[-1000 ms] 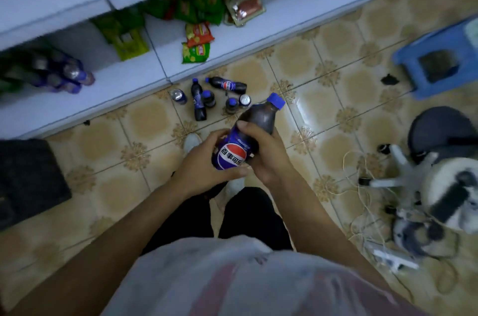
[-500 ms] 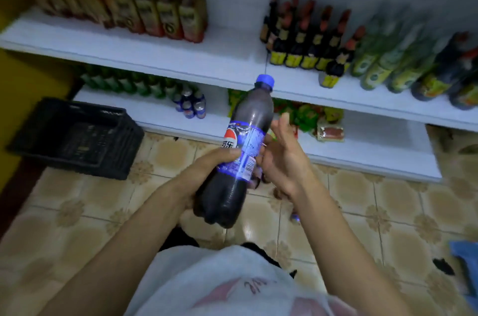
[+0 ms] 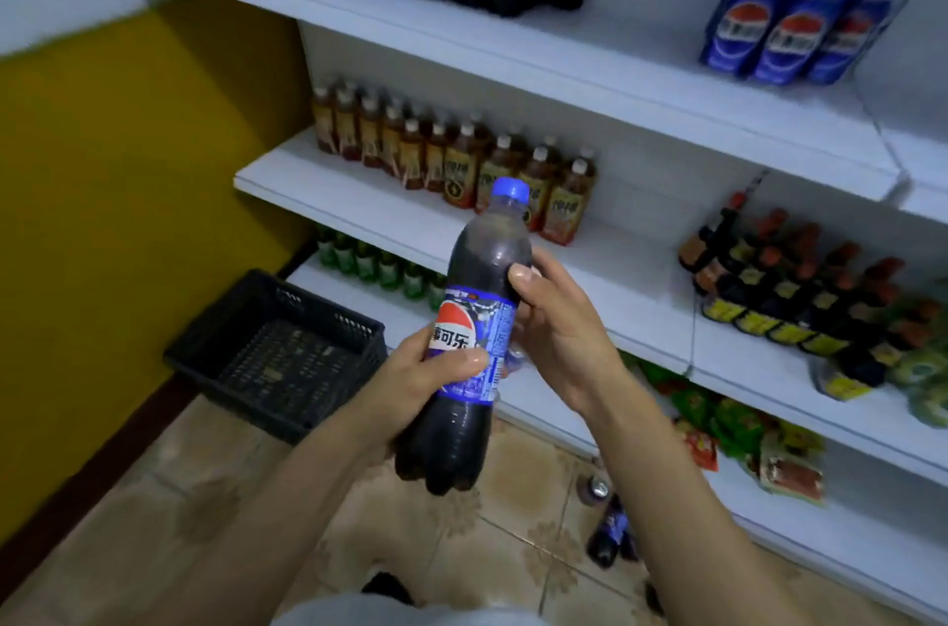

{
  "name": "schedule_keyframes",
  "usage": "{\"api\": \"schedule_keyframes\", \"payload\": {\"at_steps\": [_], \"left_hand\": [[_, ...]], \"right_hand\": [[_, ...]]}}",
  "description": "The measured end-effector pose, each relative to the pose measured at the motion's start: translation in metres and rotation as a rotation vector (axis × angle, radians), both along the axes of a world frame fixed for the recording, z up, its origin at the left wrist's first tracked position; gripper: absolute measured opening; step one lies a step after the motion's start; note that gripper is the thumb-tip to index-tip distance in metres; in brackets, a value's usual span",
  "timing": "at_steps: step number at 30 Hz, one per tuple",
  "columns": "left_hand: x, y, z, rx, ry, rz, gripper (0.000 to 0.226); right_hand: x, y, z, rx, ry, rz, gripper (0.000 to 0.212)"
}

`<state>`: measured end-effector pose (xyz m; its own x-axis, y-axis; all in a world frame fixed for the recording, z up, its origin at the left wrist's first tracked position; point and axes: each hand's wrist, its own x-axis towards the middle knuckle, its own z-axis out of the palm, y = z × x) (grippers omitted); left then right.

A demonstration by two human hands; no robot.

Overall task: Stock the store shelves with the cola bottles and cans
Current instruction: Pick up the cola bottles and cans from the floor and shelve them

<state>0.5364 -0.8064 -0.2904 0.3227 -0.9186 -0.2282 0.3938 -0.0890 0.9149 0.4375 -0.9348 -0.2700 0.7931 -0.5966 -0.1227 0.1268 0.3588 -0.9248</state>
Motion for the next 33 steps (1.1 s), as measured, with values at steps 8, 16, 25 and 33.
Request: {"api": "schedule_keyframes", "payload": {"at_steps": [8, 16, 25, 33], "left_hand": [[0.114, -0.039, 0.020, 0.168, -0.788, 0.228, 0.058], [0.153, -0.147, 0.076, -0.064, -1.126, 0.282, 0.071], [0.193, -0.310, 0.140, -0.240, -1.270, 0.171, 0.089], [0.265, -0.426, 0.111, -0.059, -1.323, 0.428, 0.105]], "right_hand": [[0.081, -0.001, 0.004, -0.159, 0.225, 0.003, 0.075], [0.131, -0.086, 0.062, -0.258, 0.069, -0.167, 0.052], [0.164, -0.250, 0.132, -0.495, 0.041, -0.337, 0.058], [0.196, -0.409, 0.138, -0.655, 0.290, -0.481, 0.063]]}}
